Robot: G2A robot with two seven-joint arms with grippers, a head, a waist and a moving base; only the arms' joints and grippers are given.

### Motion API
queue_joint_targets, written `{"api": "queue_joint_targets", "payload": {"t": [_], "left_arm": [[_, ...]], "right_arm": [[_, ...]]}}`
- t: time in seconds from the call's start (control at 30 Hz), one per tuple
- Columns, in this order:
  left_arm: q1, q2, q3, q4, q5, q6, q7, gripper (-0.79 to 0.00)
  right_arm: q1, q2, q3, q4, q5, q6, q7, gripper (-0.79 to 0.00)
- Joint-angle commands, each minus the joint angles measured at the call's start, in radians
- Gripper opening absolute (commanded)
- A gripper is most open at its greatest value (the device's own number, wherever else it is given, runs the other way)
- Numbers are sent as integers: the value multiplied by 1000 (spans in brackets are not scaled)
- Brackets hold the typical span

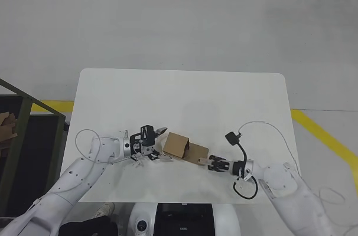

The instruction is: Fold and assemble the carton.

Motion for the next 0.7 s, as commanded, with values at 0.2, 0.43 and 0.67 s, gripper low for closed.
{"api": "queue_joint_targets", "payload": {"t": [0.2,0.43,0.67], "left_arm": [[-3,0,0,0,-4,4,2,-413],[-6,-1,4,1,-5,5,3,-413],[-8,-2,6,5,-8,7,3,-413]], "right_arm": [[20,-2,-32,13,-41,54,-16,-394],[34,-3,-43,46,-45,64,-30,-354],[26,3,-18,17,-42,54,-36,-372]]}}
